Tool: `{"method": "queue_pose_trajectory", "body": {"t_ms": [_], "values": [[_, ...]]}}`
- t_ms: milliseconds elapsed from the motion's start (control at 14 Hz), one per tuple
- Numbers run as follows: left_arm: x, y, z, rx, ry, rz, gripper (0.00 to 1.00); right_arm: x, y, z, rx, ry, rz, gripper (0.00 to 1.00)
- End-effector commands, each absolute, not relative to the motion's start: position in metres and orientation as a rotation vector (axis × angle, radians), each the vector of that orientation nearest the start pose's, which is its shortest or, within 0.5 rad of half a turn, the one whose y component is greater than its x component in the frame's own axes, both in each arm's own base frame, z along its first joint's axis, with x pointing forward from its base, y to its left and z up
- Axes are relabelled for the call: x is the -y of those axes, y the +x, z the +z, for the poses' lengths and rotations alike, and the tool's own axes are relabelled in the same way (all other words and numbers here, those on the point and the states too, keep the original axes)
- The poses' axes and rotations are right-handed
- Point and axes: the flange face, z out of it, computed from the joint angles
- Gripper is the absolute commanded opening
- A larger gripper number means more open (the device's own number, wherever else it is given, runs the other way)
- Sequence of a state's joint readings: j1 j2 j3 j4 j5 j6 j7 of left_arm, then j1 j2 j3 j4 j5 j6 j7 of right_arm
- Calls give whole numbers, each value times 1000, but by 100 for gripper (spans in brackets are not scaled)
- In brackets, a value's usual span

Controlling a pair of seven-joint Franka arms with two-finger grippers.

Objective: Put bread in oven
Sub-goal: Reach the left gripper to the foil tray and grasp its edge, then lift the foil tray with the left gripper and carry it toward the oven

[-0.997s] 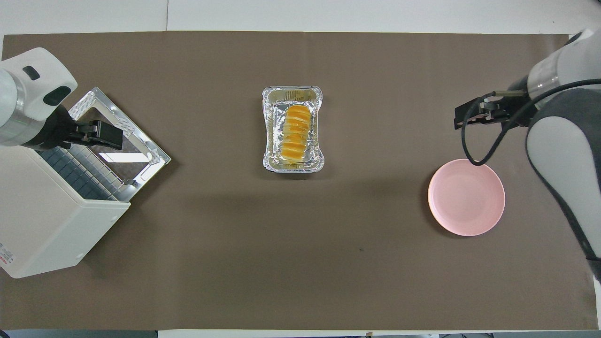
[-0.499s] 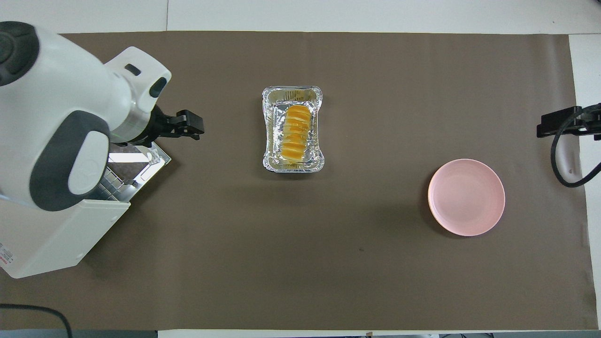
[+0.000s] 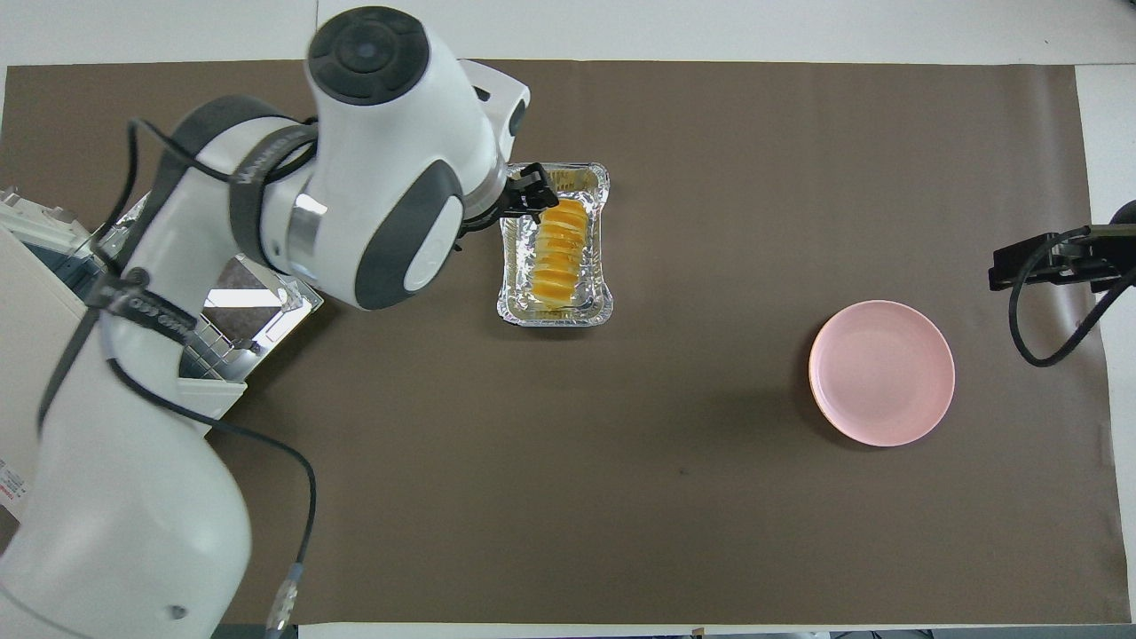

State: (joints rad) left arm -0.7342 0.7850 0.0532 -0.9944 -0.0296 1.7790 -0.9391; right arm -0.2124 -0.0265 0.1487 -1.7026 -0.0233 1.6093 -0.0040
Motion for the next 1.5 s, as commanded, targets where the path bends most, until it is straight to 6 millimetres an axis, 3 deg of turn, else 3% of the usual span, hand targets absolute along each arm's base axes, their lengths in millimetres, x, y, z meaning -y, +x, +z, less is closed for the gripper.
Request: {"method": "queue_pose_trajectory", "body": {"t_ms": [0, 142, 356, 926, 1282, 1425], "values": [[502, 585, 400, 423, -3137, -11, 100, 41, 539, 587, -70, -3145, 141, 99], [509, 577, 387, 411, -3150, -2, 100, 41, 544, 590, -67, -3140, 165, 99], [518, 572, 346, 382, -3156, -38, 100, 40, 545, 588, -79, -3140, 160, 99], [516, 575, 341, 327, -3135, -103, 99, 40, 542, 584, -137, -3142, 170, 100], [522, 568, 324, 286, -3131, -80, 79, 39, 540, 585, -135, -3145, 175, 100], [526, 565, 323, 285, -3133, -74, 69, 37, 535, 595, -126, -3149, 152, 100]]}}
